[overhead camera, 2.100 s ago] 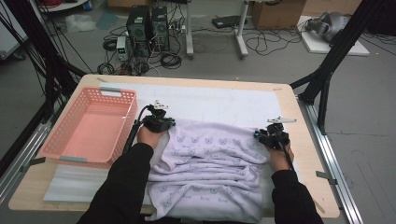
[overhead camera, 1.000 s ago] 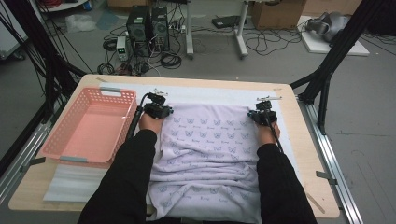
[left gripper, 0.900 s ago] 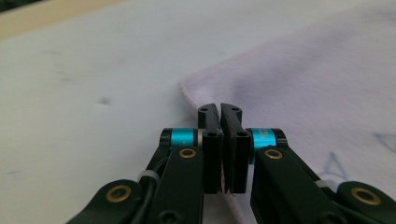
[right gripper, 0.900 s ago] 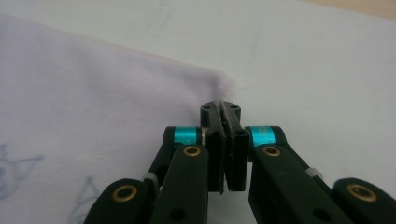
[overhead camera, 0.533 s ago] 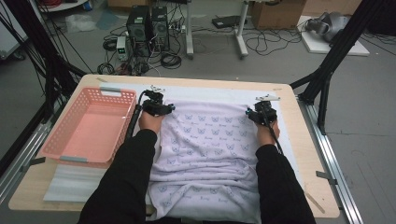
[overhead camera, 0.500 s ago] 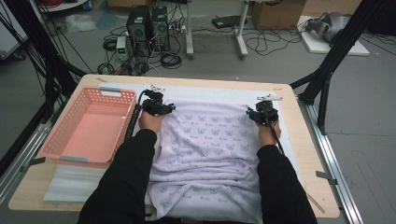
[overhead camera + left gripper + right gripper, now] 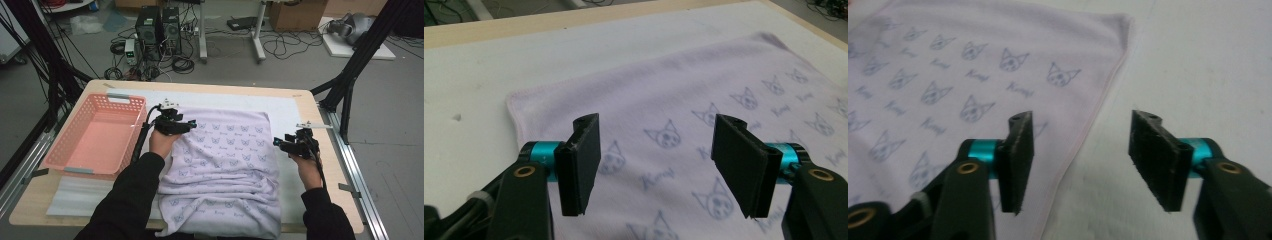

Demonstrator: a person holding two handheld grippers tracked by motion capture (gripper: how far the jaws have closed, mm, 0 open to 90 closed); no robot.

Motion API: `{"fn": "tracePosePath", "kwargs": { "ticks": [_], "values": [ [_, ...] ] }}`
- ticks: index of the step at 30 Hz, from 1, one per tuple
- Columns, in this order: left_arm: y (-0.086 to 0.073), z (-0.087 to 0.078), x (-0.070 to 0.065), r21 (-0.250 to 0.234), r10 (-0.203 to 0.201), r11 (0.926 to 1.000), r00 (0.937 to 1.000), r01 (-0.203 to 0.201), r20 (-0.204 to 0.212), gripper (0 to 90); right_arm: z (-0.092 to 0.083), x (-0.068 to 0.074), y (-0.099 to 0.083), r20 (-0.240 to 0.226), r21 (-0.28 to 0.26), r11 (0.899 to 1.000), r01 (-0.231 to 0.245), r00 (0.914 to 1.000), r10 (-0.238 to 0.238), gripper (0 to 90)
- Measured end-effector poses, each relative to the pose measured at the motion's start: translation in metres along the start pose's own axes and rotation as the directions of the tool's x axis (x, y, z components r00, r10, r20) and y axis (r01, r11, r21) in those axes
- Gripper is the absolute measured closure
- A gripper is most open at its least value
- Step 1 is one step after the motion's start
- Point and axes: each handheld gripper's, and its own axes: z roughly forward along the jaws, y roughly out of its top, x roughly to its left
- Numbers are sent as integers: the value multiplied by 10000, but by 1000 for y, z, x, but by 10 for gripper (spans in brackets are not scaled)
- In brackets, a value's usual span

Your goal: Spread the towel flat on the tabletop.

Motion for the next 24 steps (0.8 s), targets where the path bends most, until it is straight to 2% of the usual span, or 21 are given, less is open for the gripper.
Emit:
{"fn": "tracePosePath", "kwargs": {
  "ticks": [1, 3, 6, 8, 9, 11, 12, 13, 14, 16, 17, 19, 20, 21, 22, 23, 24],
  "values": [
    [-3, -3, -1, -55, -78, 10000, 9999, 78, 80, 336, -4, 2, -5, -120, -46, 10000, 9, 9999, -10, 365],
    [-8, -6, -4, 179, -286, 9994, 9996, 285, 82, 310, -8, 4, -13, -271, -147, 9998, 128, 9995, -132, 314],
    [-19, -11, -6, 373, -341, 9987, 9994, 337, 111, 281, -5, 6, -20, -46, 709, 9970, 325, 9995, -323, 290],
    [-24, -13, -5, 504, -286, 9983, 9996, 281, 84, 276, -4, 4, -20, -206, 612, 9981, 66, 9998, -53, 281],
    [-28, -15, -4, 548, -359, 9979, 9991, 346, 233, 281, -4, 4, -20, -229, 575, 9983, 37, 9997, -23, 270],
    [-34, -17, -1, 762, -413, 9963, 9987, 389, 305, 314, -2, 6, -20, -344, 768, 9969, 147, 9993, -121, 246],
    [-37, -18, 0, 829, -447, 9956, 9988, 429, 208, 320, -1, 7, -21, -383, 878, 9958, 250, 9990, -217, 242],
    [-38, -19, 1, 1014, -467, 9939, 9987, 445, 198, 322, -1, 10, -22, -351, 927, 9950, 371, 9988, -340, 256],
    [-39, -19, 1, 1052, -525, 9932, 9985, 505, 168, 323, 0, 12, -22, -212, 924, 9945, 502, 9986, -484, 325],
    [-41, -22, 0, 1009, -474, 9938, 9989, 466, 56, 331, 0, 15, -22, -135, 783, 9937, 801, 9968, -792, 537],
    [-42, -23, 0, 1099, -354, 9933, 9994, 356, -40, 332, 1, 17, -23, 6, 745, 9936, 852, 9963, -855, 571],
    [-46, -21, 1, 1316, -417, 9903, 9990, 434, -161, 333, 6, 18, -24, 133, 728, 9958, 562, 9983, -573, 549],
    [-48, -20, 2, 1428, -380, 9889, 9991, 401, -177, 333, 9, 19, -26, 339, 821, 9948, 610, 9974, -639, 495],
    [-50, -20, 0, 1264, -150, 9918, 9994, 187, -304, 338, 11, 19, -26, 555, 946, 9936, 623, 9962, -678, 423],
    [-51, -20, -2, 1306, 242, 9913, 9983, -171, -524, 370, 16, 20, -28, 782, 1108, 9926, 501, 9952, -590, 407],
    [-52, -20, -5, 1325, 663, 9896, 9948, -557, -776, 417, 17, 21, -30, 911, 1021, 9933, 543, 9938, -637, 413],
    [-54, -21, -8, 1393, 1287, 9837, 9863, -1138, -1035, 489, 18, 24, -30, 1068, 1053, 9920, 700, 9909, -813, 421]
  ]
}}
